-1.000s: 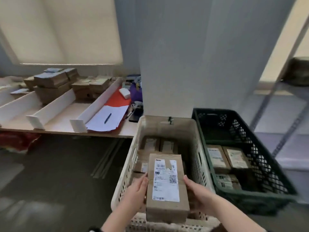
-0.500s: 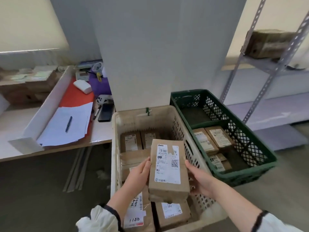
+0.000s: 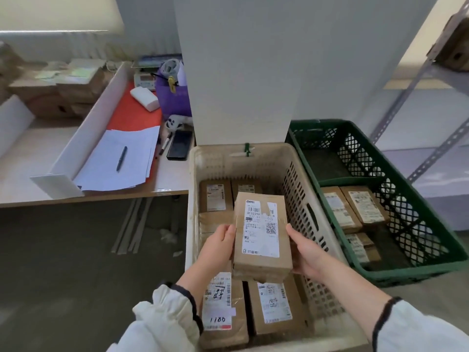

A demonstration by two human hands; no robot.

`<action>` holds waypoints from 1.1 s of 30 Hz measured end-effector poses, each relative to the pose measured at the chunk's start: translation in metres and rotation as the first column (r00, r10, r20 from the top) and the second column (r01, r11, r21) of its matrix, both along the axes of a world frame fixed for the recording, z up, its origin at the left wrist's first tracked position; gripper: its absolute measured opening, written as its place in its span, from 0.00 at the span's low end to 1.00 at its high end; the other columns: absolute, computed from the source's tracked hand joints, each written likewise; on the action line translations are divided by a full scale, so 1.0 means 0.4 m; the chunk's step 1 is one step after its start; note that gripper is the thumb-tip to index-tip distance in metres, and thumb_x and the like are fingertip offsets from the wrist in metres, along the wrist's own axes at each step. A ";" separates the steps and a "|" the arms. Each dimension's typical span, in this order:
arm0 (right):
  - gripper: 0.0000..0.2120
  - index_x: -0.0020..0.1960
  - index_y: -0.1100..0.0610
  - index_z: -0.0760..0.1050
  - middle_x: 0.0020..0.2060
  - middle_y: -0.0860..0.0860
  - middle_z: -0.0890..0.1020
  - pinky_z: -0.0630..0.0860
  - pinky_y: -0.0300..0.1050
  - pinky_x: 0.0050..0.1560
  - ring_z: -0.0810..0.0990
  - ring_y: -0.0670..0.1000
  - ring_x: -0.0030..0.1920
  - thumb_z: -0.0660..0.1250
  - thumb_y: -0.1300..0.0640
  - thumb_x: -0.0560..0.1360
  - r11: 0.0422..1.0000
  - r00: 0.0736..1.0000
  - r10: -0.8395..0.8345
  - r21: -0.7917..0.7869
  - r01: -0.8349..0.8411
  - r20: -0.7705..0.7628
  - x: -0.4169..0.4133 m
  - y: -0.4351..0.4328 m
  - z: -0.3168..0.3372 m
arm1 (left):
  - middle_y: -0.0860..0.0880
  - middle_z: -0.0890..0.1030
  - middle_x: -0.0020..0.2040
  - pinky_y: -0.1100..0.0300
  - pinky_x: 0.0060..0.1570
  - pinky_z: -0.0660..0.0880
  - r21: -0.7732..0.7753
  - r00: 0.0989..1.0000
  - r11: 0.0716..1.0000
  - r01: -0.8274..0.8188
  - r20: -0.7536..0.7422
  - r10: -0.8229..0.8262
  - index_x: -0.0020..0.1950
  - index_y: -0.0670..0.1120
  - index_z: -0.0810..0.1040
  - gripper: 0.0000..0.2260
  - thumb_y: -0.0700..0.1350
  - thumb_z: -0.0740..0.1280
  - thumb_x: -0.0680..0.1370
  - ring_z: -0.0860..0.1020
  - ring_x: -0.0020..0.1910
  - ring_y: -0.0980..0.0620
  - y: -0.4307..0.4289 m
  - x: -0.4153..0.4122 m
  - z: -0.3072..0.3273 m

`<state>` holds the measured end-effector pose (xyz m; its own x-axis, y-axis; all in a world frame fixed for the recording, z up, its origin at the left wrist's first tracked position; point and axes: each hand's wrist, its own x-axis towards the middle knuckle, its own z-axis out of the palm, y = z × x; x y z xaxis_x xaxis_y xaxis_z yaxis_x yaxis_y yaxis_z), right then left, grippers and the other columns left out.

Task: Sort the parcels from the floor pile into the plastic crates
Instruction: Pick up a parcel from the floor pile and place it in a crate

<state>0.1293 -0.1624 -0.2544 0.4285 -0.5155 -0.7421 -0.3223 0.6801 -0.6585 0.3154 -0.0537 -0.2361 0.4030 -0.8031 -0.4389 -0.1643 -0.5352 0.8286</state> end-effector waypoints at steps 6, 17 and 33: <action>0.26 0.66 0.50 0.70 0.57 0.51 0.82 0.76 0.50 0.54 0.80 0.55 0.58 0.55 0.35 0.76 1.000 1.000 -0.011 -0.013 0.010 -0.028 0.121 -0.220 -0.056 | 0.52 0.78 0.51 0.62 0.40 0.71 0.019 0.989 0.993 -0.113 -0.098 0.114 0.62 0.47 0.70 0.16 0.55 0.52 0.83 0.76 0.47 0.57 -0.179 0.068 -0.019; 0.20 0.64 0.50 0.70 0.59 0.52 0.79 0.73 0.61 0.62 0.77 0.56 0.59 0.57 0.40 0.79 1.000 0.999 0.004 -0.010 -0.005 -0.035 0.328 -0.651 -0.296 | 0.47 0.78 0.60 0.53 0.53 0.77 0.086 0.945 0.959 -0.268 -0.168 0.279 0.70 0.46 0.68 0.20 0.54 0.56 0.82 0.78 0.55 0.50 -0.594 0.232 -0.277; 0.24 0.69 0.53 0.70 0.61 0.55 0.79 0.71 0.56 0.66 0.77 0.57 0.61 0.52 0.41 0.80 0.998 0.992 0.007 0.069 0.002 -0.125 0.366 -0.615 -0.489 | 0.47 0.75 0.64 0.58 0.50 0.74 0.188 0.958 0.942 -0.278 -0.014 0.286 0.72 0.46 0.66 0.19 0.51 0.54 0.83 0.74 0.58 0.50 -0.601 0.231 -0.454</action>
<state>0.2759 -0.4083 -0.4501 0.3312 -0.4601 -0.8238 -0.4008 0.7218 -0.5642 0.4077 -0.2941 -0.4179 0.5799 -0.5639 -0.5880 0.0470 -0.6974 0.7151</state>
